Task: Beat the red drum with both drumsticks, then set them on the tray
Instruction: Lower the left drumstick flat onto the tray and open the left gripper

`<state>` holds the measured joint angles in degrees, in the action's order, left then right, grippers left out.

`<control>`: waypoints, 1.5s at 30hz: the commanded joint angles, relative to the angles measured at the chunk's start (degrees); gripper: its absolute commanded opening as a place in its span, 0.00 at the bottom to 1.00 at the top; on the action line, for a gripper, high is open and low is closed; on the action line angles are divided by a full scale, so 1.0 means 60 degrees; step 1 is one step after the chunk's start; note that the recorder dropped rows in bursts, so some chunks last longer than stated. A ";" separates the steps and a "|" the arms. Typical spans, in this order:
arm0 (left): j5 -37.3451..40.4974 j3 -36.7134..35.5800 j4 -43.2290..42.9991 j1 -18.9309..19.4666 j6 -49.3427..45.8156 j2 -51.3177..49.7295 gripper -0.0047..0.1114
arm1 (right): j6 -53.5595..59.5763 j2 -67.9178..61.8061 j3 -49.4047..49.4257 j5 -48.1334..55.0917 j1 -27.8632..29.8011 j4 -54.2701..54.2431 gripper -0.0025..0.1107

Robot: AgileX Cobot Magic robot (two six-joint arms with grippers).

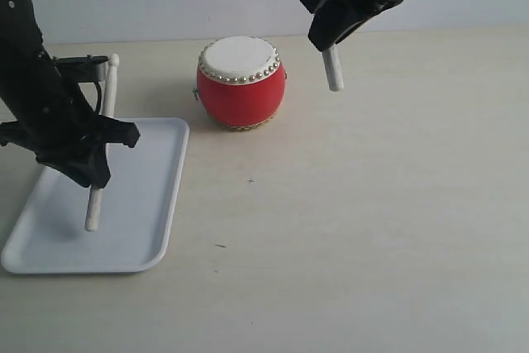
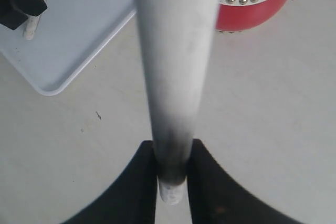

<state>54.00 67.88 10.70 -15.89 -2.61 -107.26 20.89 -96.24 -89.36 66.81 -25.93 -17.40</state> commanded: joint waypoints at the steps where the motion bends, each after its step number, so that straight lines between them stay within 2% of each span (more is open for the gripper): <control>1: 0.0248 -0.0077 -0.0252 0.0009 -0.0014 0.0102 0.04 | 0.0098 0.0081 0.0016 -0.0144 -0.0006 -0.0067 0.02; 5: 0.0396 -0.0239 -0.0610 0.0009 0.0050 0.0102 0.04 | 0.0098 0.0081 0.0016 -0.0144 -0.0006 -0.0067 0.02; 11: 0.0496 -0.0467 -0.1688 0.0009 0.1185 0.0102 0.04 | 0.0098 0.0081 0.0016 -0.0127 -0.0006 -0.0067 0.02; 16: 0.0122 -0.0553 -0.1784 0.0009 0.1247 0.0102 0.04 | 0.0098 0.0081 0.0016 -0.0127 -0.0006 -0.0098 0.02; 36: 0.0398 -0.0653 -0.2004 0.0009 0.1335 0.0102 0.04 | 0.0098 0.0081 0.0016 -0.0127 -0.0006 -0.0106 0.02; 45: -0.0305 -0.0869 -0.2069 0.0009 0.1335 0.0086 0.04 | 0.0076 0.0081 0.0016 -0.0127 -0.0006 -0.0103 0.02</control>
<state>53.70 62.83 -1.21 -15.89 4.93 -107.26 21.19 -96.24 -89.36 66.70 -25.93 -17.87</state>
